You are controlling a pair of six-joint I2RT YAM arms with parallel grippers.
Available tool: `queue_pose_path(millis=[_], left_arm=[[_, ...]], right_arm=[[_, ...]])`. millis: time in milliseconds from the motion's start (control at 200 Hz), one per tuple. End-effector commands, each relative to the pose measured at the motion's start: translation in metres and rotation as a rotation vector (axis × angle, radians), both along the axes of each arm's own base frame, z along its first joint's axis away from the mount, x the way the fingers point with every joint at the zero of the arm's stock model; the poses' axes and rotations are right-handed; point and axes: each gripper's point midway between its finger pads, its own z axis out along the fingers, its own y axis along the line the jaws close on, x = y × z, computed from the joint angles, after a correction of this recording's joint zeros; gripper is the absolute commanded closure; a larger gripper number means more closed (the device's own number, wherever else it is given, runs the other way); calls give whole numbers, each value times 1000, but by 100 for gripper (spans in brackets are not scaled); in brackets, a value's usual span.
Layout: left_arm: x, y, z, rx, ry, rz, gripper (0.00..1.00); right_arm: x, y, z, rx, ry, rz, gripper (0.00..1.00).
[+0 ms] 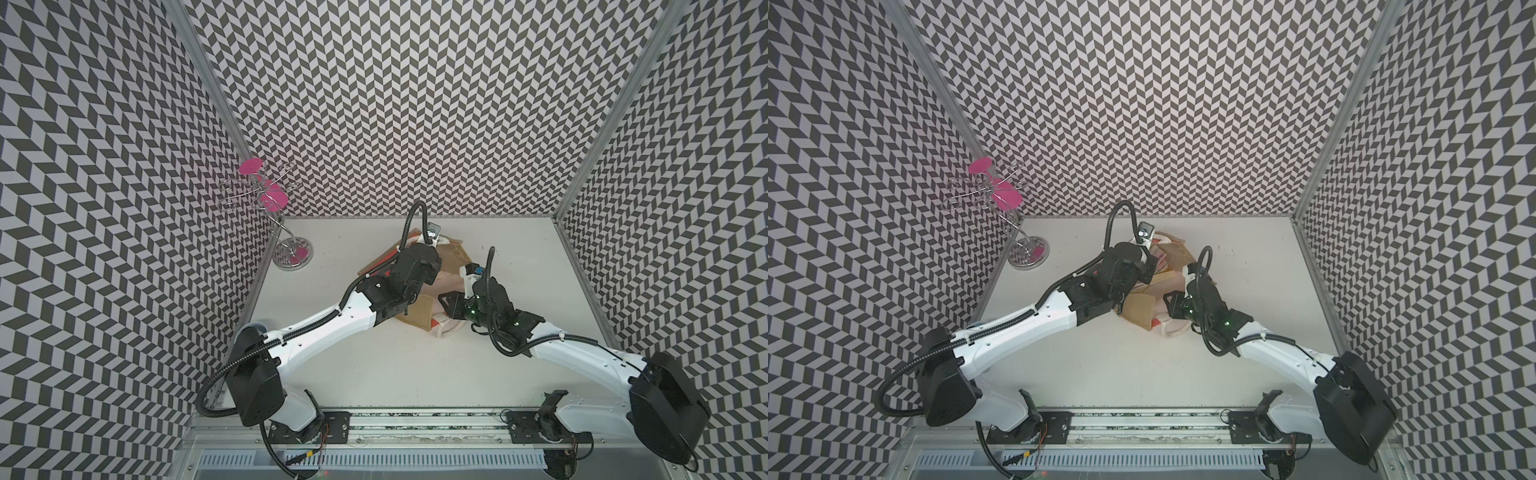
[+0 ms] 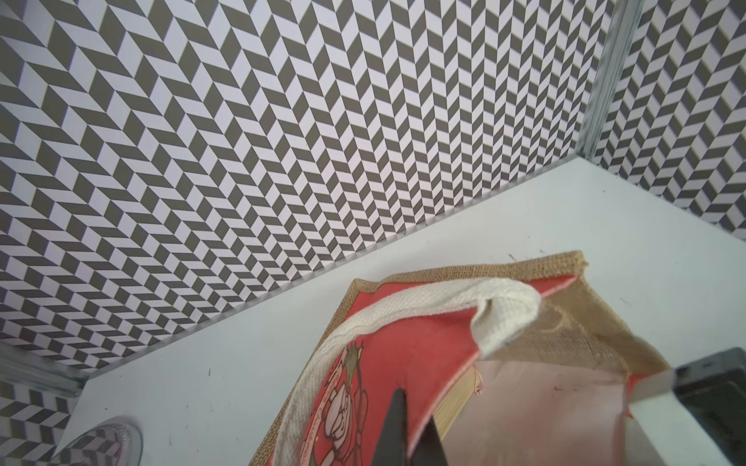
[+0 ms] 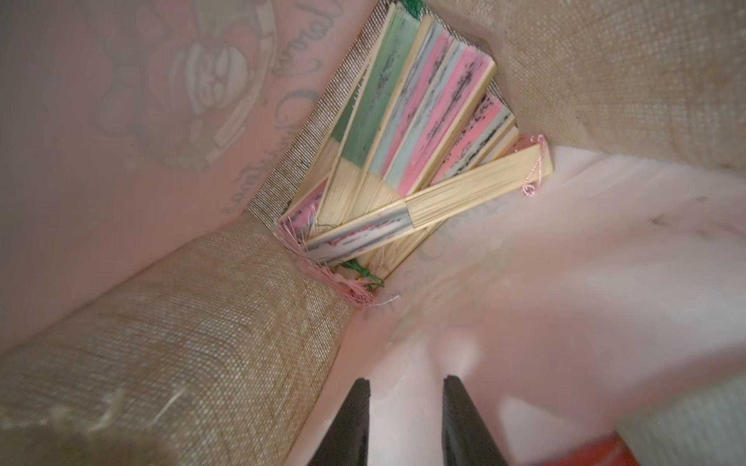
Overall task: Take out the folding fans from the tote bags
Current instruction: Pick up the folding fan from the canvas bag.
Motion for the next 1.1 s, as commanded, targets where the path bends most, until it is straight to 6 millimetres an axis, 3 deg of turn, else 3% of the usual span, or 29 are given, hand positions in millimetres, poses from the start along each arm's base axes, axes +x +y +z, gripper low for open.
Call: queue_pose_path(millis=[0,120,230,401,636,741,952,1097], left_arm=[[-8,-3,38,-134,-99,-50,100],[-10,-7,55,-148,-170,-88,100],[-7,-11,63,-148,-215,-91,100],[-7,-19,73,-169,-274,-129,100],[-27,-29,77,-167,-340,-200,100],[-48,-29,79,-144,-404,-218,100],[-86,-8,91,-224,-492,-258,100],[-102,-3,100,-261,-528,-321,100]], right_arm=[[21,17,37,120,-108,-14,69],[25,28,27,128,-87,-1,70],[20,34,5,93,-45,7,72],[5,18,-31,89,21,-45,72],[7,-4,-52,71,57,-158,68],[15,-5,-53,96,65,-169,66],[38,-7,-49,174,74,-183,57],[47,4,-28,259,41,-141,48]])
